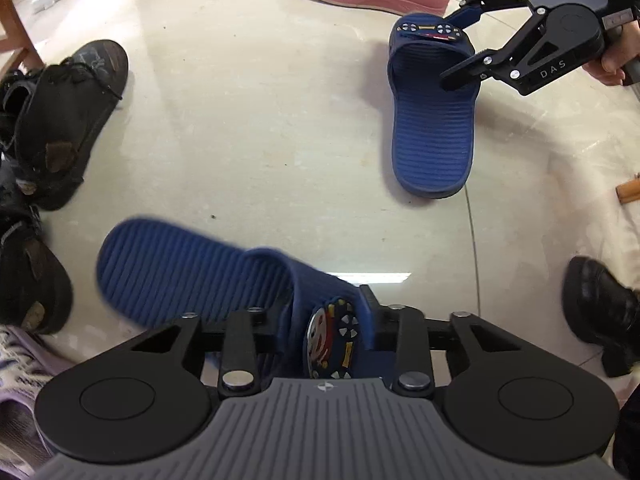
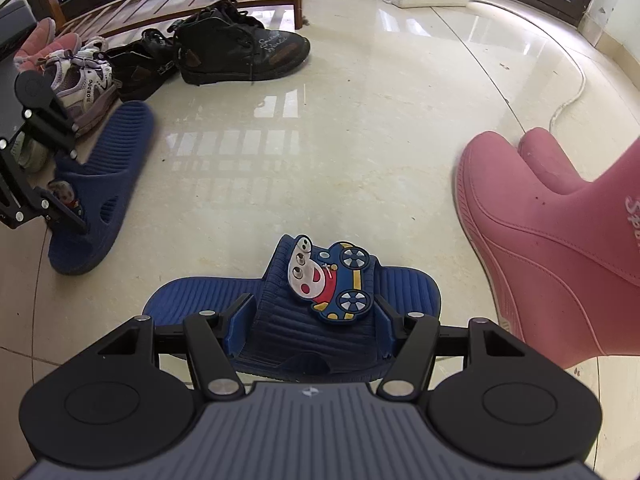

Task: Organize scattered shoes
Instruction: 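Lift both navy slides and carry them toward the pink boots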

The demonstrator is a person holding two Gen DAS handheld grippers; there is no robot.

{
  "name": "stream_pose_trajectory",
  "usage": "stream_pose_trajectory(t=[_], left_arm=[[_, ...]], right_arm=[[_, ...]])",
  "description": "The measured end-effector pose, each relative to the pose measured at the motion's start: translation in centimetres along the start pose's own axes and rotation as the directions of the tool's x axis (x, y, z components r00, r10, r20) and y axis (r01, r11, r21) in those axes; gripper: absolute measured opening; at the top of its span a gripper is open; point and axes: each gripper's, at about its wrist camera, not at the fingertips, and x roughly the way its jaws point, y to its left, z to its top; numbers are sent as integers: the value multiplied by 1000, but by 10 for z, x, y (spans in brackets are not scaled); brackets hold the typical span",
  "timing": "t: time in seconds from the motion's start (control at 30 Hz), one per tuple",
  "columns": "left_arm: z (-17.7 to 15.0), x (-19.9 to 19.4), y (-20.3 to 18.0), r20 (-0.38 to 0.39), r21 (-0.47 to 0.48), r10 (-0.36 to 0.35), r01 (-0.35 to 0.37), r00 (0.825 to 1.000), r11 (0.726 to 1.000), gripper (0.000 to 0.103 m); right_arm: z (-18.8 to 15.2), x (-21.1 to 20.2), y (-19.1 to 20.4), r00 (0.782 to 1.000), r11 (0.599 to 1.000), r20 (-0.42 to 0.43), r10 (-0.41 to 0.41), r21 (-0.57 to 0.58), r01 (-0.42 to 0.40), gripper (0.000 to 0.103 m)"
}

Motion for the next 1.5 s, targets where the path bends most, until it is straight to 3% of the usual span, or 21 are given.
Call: stream_pose_trajectory(t=[0.2,0.27,0.3,0.4,0.47,0.6,0.7,0.83,0.9,0.93,1.0,1.13,1.3,1.5], left_arm=[[-1,5,-7,56,-201,-45,56,997,978,26],[0,7,-10,95,-290,-57,83,994,954,26],[2,10,-8,124,-373,-53,96,991,923,26],[4,14,-5,146,-471,-43,108,988,876,25],[8,14,-5,161,-505,-24,104,987,857,25],[21,16,-7,188,-528,30,75,982,846,24],[30,16,-8,174,-486,18,70,985,871,25],[29,9,-7,165,-409,22,48,986,911,39],[26,0,-9,175,-362,42,25,984,932,49],[25,-3,-9,182,-346,55,12,982,938,56],[20,-16,-9,220,-311,90,-18,971,950,58],[13,-28,-9,252,-249,139,-75,958,966,58],[-1,-31,-4,228,-230,184,-131,956,964,60],[-17,-31,-6,213,-126,223,-200,951,972,66]], right_arm=[[-1,3,-9,999,997,24,22,70,-24,67],[0,5,-8,999,997,28,17,72,-19,67],[0,6,-7,999,998,30,13,67,-15,67],[1,6,-5,1000,998,28,-5,59,3,67],[2,6,-5,1000,998,25,-17,61,16,67],[-5,6,-5,1000,998,9,-28,52,27,67],[-13,6,-4,999,998,-7,-41,53,41,67],[-26,5,0,997,996,-21,-70,45,71,67],[-30,1,1,996,994,-16,-90,62,91,74],[-32,-2,1,995,992,-13,-101,72,102,83],[-33,-7,2,993,988,-5,-115,101,115,84],[-35,-17,7,994,970,0,-107,218,104,82],[-36,-24,17,996,948,32,-80,313,66,82],[-33,-25,30,994,942,33,-103,324,87,82]])
